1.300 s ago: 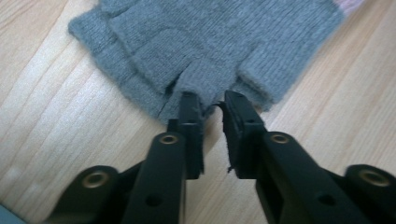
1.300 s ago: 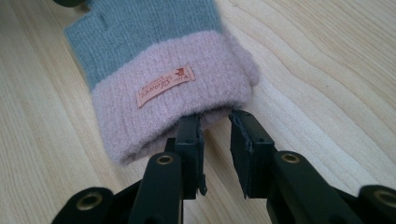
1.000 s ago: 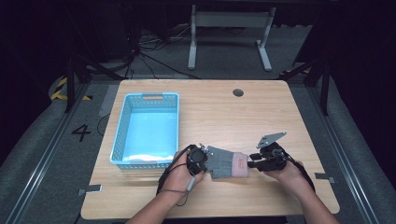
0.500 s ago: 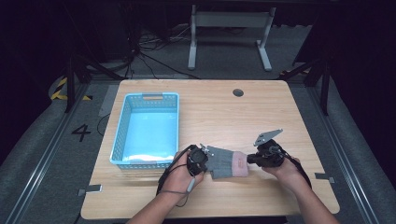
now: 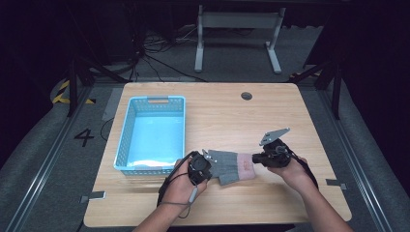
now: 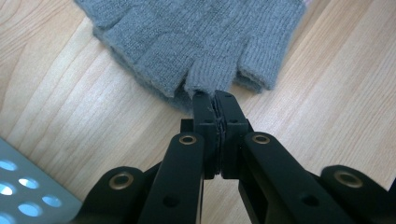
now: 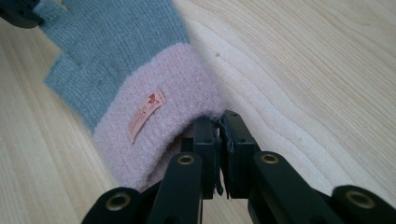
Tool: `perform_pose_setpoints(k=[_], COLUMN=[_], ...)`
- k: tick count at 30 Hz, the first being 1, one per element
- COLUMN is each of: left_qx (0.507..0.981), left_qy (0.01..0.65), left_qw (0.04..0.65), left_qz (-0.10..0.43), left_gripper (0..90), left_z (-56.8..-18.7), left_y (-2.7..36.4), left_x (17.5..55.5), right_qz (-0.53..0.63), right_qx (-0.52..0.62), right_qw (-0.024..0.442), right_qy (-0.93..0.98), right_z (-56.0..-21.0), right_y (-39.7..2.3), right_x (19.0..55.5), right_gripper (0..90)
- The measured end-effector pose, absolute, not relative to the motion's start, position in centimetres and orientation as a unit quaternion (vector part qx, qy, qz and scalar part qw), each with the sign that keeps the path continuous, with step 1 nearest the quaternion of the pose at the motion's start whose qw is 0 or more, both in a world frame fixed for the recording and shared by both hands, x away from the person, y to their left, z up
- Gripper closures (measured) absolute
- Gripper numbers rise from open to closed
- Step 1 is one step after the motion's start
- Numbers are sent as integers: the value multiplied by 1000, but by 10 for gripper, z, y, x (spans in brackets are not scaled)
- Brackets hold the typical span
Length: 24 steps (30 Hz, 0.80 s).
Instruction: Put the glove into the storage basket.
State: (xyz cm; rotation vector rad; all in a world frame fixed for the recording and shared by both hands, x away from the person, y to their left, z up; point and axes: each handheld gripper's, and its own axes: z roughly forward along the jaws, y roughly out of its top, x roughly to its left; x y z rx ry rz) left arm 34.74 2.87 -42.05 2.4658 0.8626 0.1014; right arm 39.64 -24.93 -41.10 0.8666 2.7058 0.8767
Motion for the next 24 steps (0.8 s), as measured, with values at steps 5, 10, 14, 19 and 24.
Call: perform_pose_setpoints(k=[5, 10, 14, 19, 24], left_qx=[913, 915, 914, 915, 909], left_qy=[314, 314, 321, 325, 331], left_qw=[256, 250, 246, 237, 250], left_qz=[36, 34, 28, 30, 41], left_gripper=[886, 886, 885, 843, 671], left_z=[-424, -428, -431, -436, -431], left_y=[25, 22, 23, 22, 26], left_x=[348, 351, 355, 357, 355], right_qz=[285, 281, 273, 270, 284], right_qx=[298, 302, 305, 307, 312], right_qw=[83, 82, 83, 91, 91], right_qy=[907, 907, 908, 908, 902], right_z=[-416, -421, -424, -426, -420], right_y=[-248, -249, -249, -251, -259], right_x=[403, 406, 404, 403, 400], right_gripper=[856, 857, 851, 770, 734])
